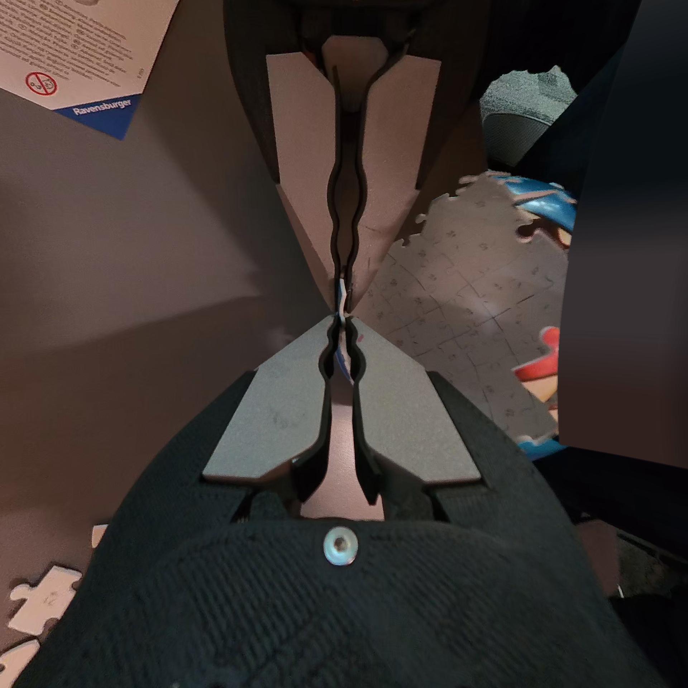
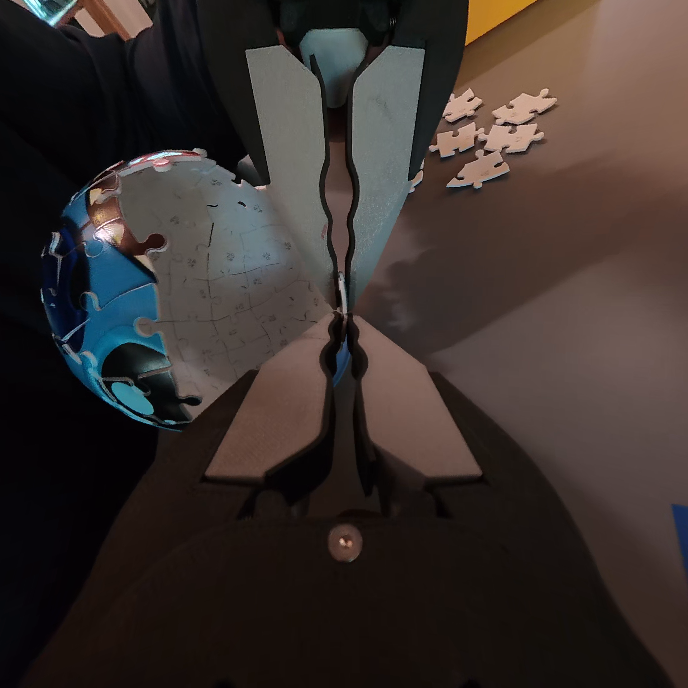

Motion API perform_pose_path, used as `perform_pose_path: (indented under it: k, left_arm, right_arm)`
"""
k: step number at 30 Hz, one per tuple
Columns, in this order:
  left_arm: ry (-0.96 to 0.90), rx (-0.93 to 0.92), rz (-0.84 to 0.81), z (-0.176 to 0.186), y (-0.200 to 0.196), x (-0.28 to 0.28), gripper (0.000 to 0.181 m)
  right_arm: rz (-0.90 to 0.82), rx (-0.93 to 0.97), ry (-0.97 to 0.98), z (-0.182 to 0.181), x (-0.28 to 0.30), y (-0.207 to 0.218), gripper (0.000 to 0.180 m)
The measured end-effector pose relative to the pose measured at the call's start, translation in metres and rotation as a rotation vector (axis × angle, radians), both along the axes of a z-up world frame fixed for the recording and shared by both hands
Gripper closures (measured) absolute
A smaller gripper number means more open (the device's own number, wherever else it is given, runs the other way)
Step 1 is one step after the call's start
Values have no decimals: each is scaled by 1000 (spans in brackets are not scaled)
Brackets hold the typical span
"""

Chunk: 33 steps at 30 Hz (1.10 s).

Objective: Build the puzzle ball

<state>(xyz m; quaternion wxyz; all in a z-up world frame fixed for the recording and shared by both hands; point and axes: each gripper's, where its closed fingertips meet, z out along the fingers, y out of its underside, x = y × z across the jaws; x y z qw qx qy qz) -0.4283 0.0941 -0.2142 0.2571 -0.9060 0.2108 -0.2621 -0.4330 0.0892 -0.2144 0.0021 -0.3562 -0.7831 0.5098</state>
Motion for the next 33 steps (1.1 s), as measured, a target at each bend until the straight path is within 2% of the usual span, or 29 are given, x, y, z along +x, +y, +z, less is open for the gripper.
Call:
perform_pose_path:
  k: [6,10,21,27,29,33]
  left_arm:
    - [-27,8,33,2,4,-5,180]
    - [-23,6,37,1,3,-6,181]
    - [-29,-1,49,0,4,-8,181]
    - [-58,-7,49,0,3,-8,181]
    - [-76,-15,51,-1,3,-9,180]
    - [-86,-42,44,-7,0,-9,180]
  right_arm:
    - [-35,-75,-33,2,-5,4,180]
    - [-24,-30,-14,0,-3,6,175]
    - [-9,-21,35,0,-6,6,179]
    - [3,-47,16,0,-8,6,179]
    - [-8,-43,7,-2,-11,7,174]
    - [10,-22,-30,-7,-9,3,177]
